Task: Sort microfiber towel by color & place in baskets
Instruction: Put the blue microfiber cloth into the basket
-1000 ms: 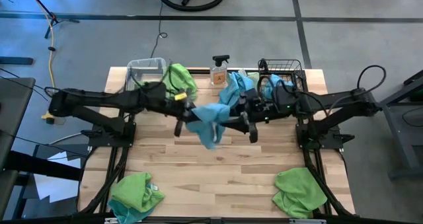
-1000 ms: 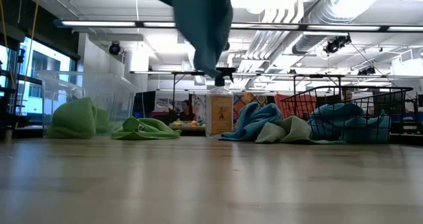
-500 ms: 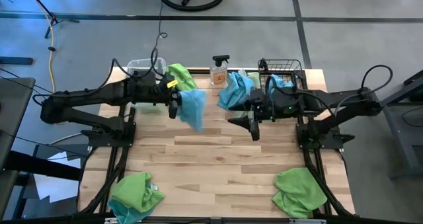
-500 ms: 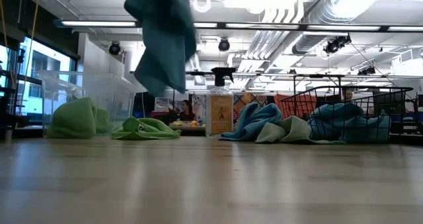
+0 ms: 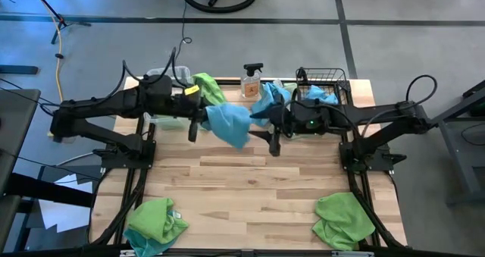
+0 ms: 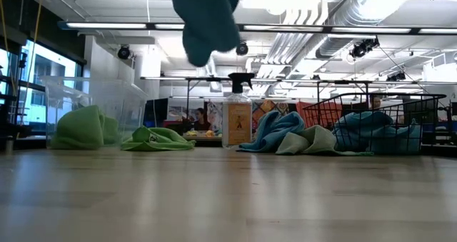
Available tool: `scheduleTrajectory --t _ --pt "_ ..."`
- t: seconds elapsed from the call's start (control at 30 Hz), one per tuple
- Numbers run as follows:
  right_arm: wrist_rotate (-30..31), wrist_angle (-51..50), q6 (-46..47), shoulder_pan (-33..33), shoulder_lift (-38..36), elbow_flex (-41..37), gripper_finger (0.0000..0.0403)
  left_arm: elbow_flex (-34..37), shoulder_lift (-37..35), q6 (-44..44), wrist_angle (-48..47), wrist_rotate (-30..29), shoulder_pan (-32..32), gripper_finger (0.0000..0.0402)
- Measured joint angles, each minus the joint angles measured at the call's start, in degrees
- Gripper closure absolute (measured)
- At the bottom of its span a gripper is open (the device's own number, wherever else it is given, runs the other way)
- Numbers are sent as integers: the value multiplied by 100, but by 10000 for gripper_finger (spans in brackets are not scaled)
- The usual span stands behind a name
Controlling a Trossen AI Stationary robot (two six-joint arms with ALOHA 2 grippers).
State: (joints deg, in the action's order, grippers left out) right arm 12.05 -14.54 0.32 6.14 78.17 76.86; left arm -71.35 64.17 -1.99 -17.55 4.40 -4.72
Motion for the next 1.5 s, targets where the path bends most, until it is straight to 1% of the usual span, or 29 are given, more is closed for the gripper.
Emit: scheduleTrajectory --t 0.1,0.23,0.47,0.5,0.6,0.67,0.73,0.77,0.93,1.03,1.27,1.4,1.5 --pt "-2 196 -341 -37 0 0 174 -66 87 -305 -52 -73 121 401" --pt "-236 444 -394 -53 0 0 174 -69 248 -526 4 -390 189 401" --pt "-323 474 -672 -98 144 -4 174 -68 602 -578 571 -409 189 401" --pt "-287 455 -685 -126 165 -3 174 -68 646 -576 672 -409 189 401" --pt "153 373 -712 -198 259 -3 174 -62 721 -522 912 -336 193 401" --pt "399 522 -848 -237 308 -2 174 -64 744 -406 1119 -260 229 401" --pt "457 728 -940 -248 336 -2 174 -64 746 -299 1271 -189 253 401" --pt "395 889 -940 -252 361 2 174 -64 749 -281 1343 -182 268 401" --pt "-159 1047 -940 -254 415 2 174 -64 755 -270 1610 -173 292 401" --pt "-383 1247 -940 -256 485 2 174 -66 835 -252 1811 -170 289 401" --pt "-498 1374 -937 -256 611 2 174 -64 1062 -124 2121 1 287 401" --pt "-755 1446 -935 -256 612 2 174 -64 1066 -126 2139 2 287 401" --pt "-803 1527 -922 -256 612 1 185 -64 1066 -157 2158 -18 287 401"
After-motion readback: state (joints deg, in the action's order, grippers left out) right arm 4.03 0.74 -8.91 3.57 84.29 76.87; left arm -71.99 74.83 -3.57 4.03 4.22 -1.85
